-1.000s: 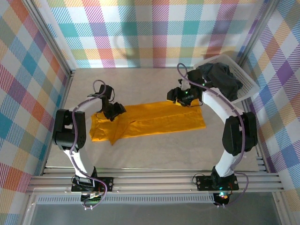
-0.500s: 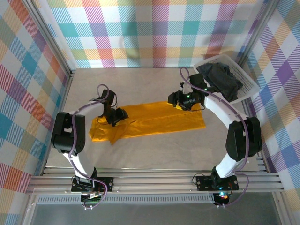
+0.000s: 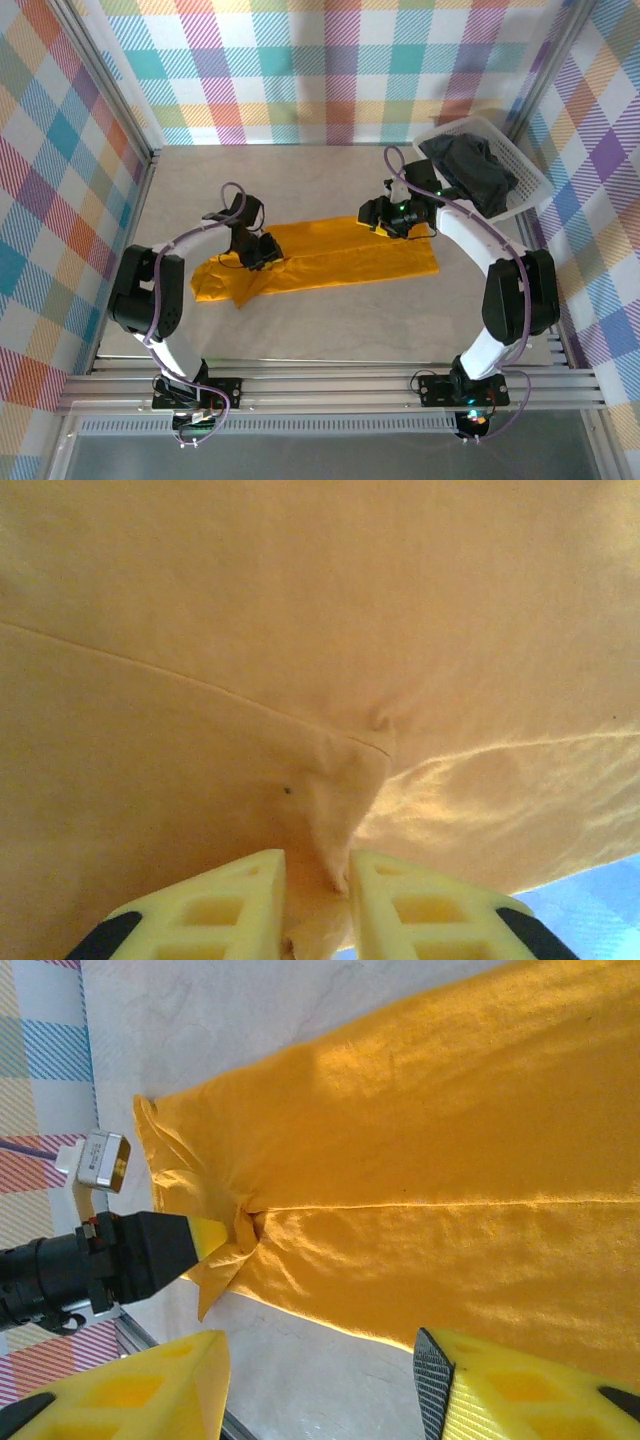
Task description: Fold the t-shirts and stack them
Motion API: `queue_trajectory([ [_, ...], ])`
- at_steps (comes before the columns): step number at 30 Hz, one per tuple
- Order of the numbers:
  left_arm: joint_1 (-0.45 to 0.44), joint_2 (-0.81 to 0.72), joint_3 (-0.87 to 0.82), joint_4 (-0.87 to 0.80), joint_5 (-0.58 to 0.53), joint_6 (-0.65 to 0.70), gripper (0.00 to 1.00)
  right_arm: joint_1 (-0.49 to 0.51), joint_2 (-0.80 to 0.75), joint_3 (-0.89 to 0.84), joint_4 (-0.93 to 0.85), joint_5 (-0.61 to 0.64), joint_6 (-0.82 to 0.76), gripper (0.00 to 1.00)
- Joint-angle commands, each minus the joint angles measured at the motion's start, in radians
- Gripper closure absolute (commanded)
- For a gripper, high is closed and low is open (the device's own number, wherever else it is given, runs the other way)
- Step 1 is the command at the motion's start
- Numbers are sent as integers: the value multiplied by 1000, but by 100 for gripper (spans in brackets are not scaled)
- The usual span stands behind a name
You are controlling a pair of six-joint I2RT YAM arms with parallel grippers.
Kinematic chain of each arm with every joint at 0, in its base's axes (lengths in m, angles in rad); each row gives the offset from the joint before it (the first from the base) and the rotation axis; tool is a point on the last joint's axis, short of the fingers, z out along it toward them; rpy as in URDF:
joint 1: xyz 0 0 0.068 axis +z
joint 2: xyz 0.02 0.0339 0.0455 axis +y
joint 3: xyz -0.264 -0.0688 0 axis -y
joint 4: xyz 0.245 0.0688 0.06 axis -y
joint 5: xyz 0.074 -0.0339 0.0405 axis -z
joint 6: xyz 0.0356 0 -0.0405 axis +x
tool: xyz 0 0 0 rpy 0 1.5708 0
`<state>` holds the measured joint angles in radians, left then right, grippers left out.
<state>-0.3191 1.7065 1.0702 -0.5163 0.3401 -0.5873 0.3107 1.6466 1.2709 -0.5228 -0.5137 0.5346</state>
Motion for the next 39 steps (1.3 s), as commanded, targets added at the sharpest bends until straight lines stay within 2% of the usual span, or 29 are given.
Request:
queue_trajectory([
  [1, -34, 18, 19, -55, 7, -39, 78, -2, -33, -19, 3, -15, -9, 48],
  [4, -61, 37, 23, -96, 8, -56, 79, -2, -36, -25, 6, -12, -8, 48],
  [11, -120, 70, 10, -22, 88, -169, 79, -4, -29, -37, 18, -17, -7, 48],
  [15, -141, 88, 42, -59, 89, -186, 79, -4, -26, -41, 18, -15, -8, 48],
  [18, -130, 27, 48, -115, 42, -186, 76, -5, -30, -44, 19, -16, -10, 48],
  [22, -67, -91, 30, -211, -43, -180, 74, -4, -36, -68, 34, -39, -3, 50],
  [25, 20, -168, 7, -300, -136, -168, 71, 6, -48, -90, 41, -49, -5, 51],
  [28, 132, -203, -35, -334, -169, -138, 65, 34, -57, -91, 31, -60, -34, 50],
  [32, 250, -205, -68, -328, -184, -70, 64, 67, -62, -102, 57, -109, -41, 50],
  [39, 319, -161, -142, -188, -172, 5, 64, 88, -64, -111, 88, -119, -12, 50],
])
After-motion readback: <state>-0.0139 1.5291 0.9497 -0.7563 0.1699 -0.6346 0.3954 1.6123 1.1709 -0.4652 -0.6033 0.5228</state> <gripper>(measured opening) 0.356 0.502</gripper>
